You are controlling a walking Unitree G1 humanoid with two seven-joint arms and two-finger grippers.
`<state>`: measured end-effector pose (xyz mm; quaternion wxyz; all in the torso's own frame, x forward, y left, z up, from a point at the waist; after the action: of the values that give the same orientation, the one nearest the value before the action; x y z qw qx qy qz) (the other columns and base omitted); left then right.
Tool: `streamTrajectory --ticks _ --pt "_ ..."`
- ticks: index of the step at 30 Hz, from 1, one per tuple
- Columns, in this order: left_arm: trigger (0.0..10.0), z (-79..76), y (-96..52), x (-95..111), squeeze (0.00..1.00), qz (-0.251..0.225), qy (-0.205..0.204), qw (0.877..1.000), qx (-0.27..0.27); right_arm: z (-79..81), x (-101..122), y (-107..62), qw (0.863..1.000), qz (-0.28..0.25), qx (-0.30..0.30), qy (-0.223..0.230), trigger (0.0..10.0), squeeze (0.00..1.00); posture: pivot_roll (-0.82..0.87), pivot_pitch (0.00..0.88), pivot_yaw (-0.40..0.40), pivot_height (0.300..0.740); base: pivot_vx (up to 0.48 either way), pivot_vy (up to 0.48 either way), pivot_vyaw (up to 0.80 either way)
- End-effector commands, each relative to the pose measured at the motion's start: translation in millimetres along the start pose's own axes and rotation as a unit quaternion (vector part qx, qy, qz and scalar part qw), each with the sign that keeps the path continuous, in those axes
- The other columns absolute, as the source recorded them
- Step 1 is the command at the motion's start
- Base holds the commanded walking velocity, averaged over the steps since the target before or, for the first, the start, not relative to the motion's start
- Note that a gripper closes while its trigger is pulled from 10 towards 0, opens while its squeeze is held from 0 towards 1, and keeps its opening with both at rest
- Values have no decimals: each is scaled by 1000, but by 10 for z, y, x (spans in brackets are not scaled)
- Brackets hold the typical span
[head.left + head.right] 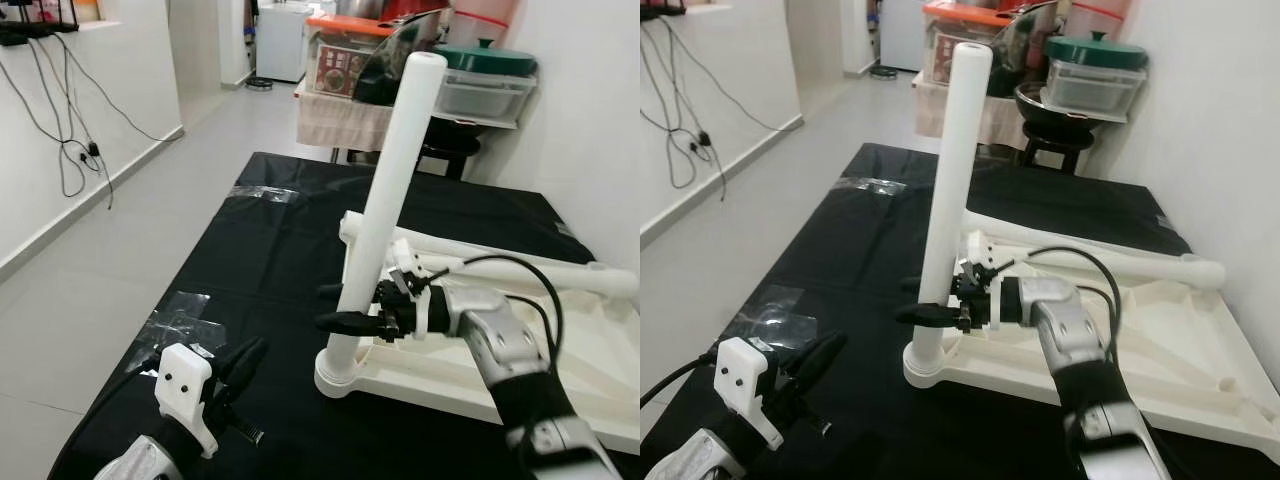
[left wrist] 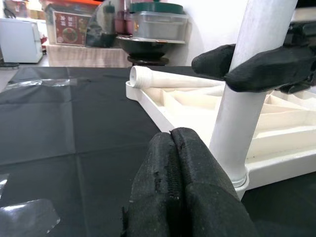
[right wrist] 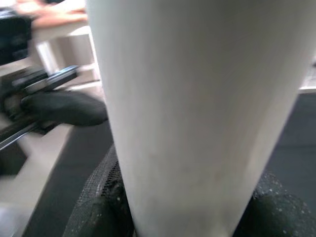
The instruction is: Building children table
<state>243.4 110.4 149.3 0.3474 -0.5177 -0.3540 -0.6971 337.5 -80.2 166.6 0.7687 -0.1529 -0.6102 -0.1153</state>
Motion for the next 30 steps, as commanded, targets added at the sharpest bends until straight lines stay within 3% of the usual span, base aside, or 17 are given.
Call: streamTrajectory --ticks 1,2,3,6,9,13,14,15,17,18,19,20,21,24,25,28,30 --pt "10000 -4 -7 30 0 -6 -2 1000 0 -467 -80 -168 956 -63 -285 39 0 0 -4 0 -125 740 0 0 0" --pt "10000 -4 -7 30 0 -6 -2 1000 0 -467 -80 -168 956 -63 -285 39 0 0 -4 0 -125 740 0 0 0" --pt "10000 10 -10 36 0 -6 -2 1000 1 -238 -448 -44 942 -34 -324 81 0 0 -24 0 -98 740 0 0 0" --pt "10000 28 -5 23 0 -5 -1 1000 2 45 -631 149 948 7 -311 70 0 0 -25 0 -93 740 0 0 0" --pt "10000 26 9 8 0 -3 -2 1000 -3 -77 -523 150 947 -16 -311 83 0 0 -4 0 -112 740 0 0 0" --pt "10000 28 19 6 0 -2 0 1000 -4 -85 -551 212 949 -12 -300 94 0 0 -1 0 -109 740 0 0 0" --pt "10000 40 17 5 0 -2 2 1000 0 -59 -564 219 948 -4 -307 87 3569 0 -2 0 -108 740 0 0 0" --pt "10000 47 20 5 0 -2 3 1000 4 -7 -559 242 951 -9 -293 101 10000 357 -2 0 -108 740 0 0 0" --pt "10000 51 22 6 0 -2 4 1000 7 26 -548 251 952 -14 -285 111 10000 357 -2 0 -108 740 0 0 0" --pt "10000 54 22 7 0 -2 4 1000 7 81 -528 279 954 -17 -271 126 10000 1000 -4 0 -108 740 0 0 0" --pt "10000 54 22 8 0 -2 4 1000 7 119 -514 299 955 -19 -262 135 10000 1000 -4 0 -108 740 0 0 0" --pt "10000 52 24 6 0 -2 3 1000 3 268 -264 412 977 -37 -176 116 10000 1000 -3 0 -106 740 0 0 0" --pt "10000 52 24 6 0 -2 3 1000 3 268 -264 412 977 -37 -176 116 10000 1000 -3 0 -106 740 0 0 0" --pt "10000 48 28 2 0 -1 3 1000 1 435 -77 464 994 -36 -79 74 10000 1000 2 0 -103 740 0 0 0" --pt "10000 45 31 -2 0 -1 3 1000 1 474 -58 452 997 -25 -35 57 10000 0 6 0 -105 740 0 0 0" --pt "10000 43 32 -4 0 -1 3 1000 1 500 -47 435 999 -17 -5 46 10000 0 6 0 -105 740 0 0 0" --pt "10000 39 38 -14 0 0 4 1000 1 503 -99 358 996 19 78 29 10000 0 21 0 -109 740 0 0 0"
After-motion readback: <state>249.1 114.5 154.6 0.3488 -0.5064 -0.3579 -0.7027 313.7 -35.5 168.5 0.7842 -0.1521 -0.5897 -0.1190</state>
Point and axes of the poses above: a point about 5 cm out from each wrist's last joint towards the gripper, its own y axis pointing out of the wrist towards the gripper, its own x axis along the axis of the wrist's last joint, z = x × y, the point moved 6 cm from there along y, pointing out of the wrist towards the gripper, and after that the axes turned 13 degrees about y, right-handed, at the moved point
